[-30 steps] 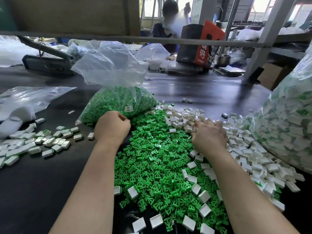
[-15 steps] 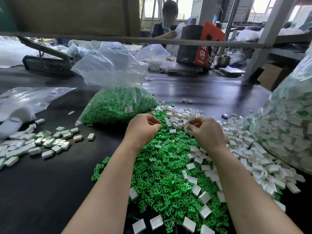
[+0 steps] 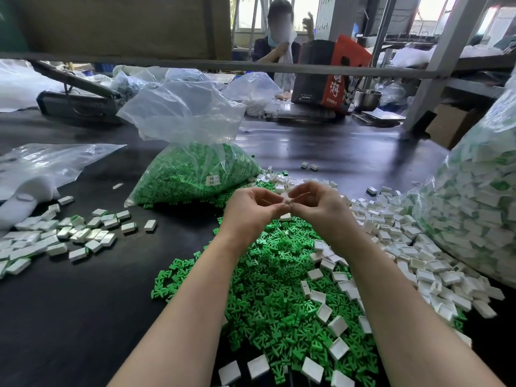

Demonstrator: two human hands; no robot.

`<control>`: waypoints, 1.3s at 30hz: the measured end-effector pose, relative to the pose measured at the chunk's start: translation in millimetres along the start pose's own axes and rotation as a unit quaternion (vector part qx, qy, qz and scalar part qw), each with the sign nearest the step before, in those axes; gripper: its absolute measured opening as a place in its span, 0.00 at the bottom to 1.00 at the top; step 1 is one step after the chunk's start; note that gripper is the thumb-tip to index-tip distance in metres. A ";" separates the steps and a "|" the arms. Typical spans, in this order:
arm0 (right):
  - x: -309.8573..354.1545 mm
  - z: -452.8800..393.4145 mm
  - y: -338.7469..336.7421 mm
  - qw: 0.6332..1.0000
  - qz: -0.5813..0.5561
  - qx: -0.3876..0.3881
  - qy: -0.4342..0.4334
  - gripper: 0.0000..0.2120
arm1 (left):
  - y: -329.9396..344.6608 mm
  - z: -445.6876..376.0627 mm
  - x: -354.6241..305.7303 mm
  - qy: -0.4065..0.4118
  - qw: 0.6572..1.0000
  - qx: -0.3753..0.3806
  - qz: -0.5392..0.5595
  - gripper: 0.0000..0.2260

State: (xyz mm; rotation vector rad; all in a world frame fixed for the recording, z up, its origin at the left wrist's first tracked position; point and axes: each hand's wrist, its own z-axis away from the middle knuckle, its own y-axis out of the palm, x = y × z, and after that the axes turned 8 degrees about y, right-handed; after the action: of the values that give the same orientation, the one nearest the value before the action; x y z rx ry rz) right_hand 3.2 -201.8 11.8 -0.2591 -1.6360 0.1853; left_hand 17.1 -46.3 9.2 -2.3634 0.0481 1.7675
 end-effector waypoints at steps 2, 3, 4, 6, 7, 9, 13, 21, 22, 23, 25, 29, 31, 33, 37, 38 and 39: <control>0.0 0.1 -1.4 1.000 -0.011 0.014 -0.002 0.11 | -5.1 -1.5 -0.6 -0.004 0.999 -0.031 0.044 0.04; -0.6 0.5 -1.6 1.000 0.011 0.027 -0.007 0.10 | -8.0 -2.0 -1.2 -0.011 0.996 -0.043 0.077 0.05; -1.4 1.0 -1.4 0.997 0.062 0.044 -0.017 0.08 | -10.9 -2.2 -2.1 -0.023 0.991 -0.052 0.121 0.06; -4.2 2.6 2.2 0.977 0.194 0.092 -0.022 0.09 | -16.0 -2.2 -4.3 -0.056 0.972 -0.059 0.220 0.11; -5.7 2.6 4.8 0.962 0.249 0.113 -0.016 0.11 | -18.1 -1.9 -5.2 -0.070 0.960 -0.061 0.263 0.12; -8.1 1.8 10.3 0.935 0.328 0.135 -0.011 0.15 | -20.4 -1.8 -6.6 -0.085 0.943 -0.061 0.315 0.12; -7.8 1.2 14.9 0.921 0.368 0.125 -0.035 0.05 | -19.8 -1.3 -7.9 -0.079 0.938 -0.050 0.335 0.13; -7.6 2.0 15.2 0.923 0.356 0.139 -0.042 0.05 | -17.7 -2.8 -6.4 0.000 0.978 -0.093 0.187 0.04; -7.9 1.7 15.4 0.926 0.350 0.132 -0.044 0.06 | -17.4 -2.9 -6.1 0.004 0.980 -0.099 0.174 0.04; -8.5 1.6 15.4 0.930 0.344 0.121 -0.042 0.08 | -17.3 -2.8 -6.2 0.007 0.980 -0.103 0.171 0.04; -10.0 0.9 15.2 0.939 0.329 0.099 -0.032 0.09 | -17.1 -2.6 -6.2 0.015 0.979 -0.108 0.174 0.03; -9.3 0.6 13.8 0.971 0.231 0.059 -0.021 0.07 | -17.2 -3.0 -6.4 0.038 0.982 -0.114 0.147 0.04; -6.8 1.7 11.0 0.988 0.151 0.035 -0.028 0.04 | -17.2 -2.7 -5.9 0.038 0.984 -0.110 0.138 0.04; -3.8 2.9 7.6 0.997 0.069 0.010 -0.032 0.06 | -16.7 -2.3 -5.0 0.032 0.985 -0.107 0.129 0.04; 4.1 4.7 4.1 0.997 -0.079 -0.004 -0.022 0.06 | -14.6 -2.9 -5.7 0.026 0.984 -0.101 0.142 0.03; 6.2 4.8 3.7 0.993 -0.113 -0.009 -0.018 0.06 | -14.0 -3.1 -6.1 0.027 0.984 -0.099 0.148 0.03; 8.2 4.9 3.1 0.990 -0.140 -0.016 -0.016 0.05 | -13.4 -3.2 -6.4 0.026 0.983 -0.097 0.153 0.03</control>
State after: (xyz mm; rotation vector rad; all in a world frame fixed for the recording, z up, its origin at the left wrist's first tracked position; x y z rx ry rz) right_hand -2.1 -196.4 18.3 -0.0481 -1.6880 -0.0508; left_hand 20.1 -34.3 18.0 -2.6630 0.2732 1.9197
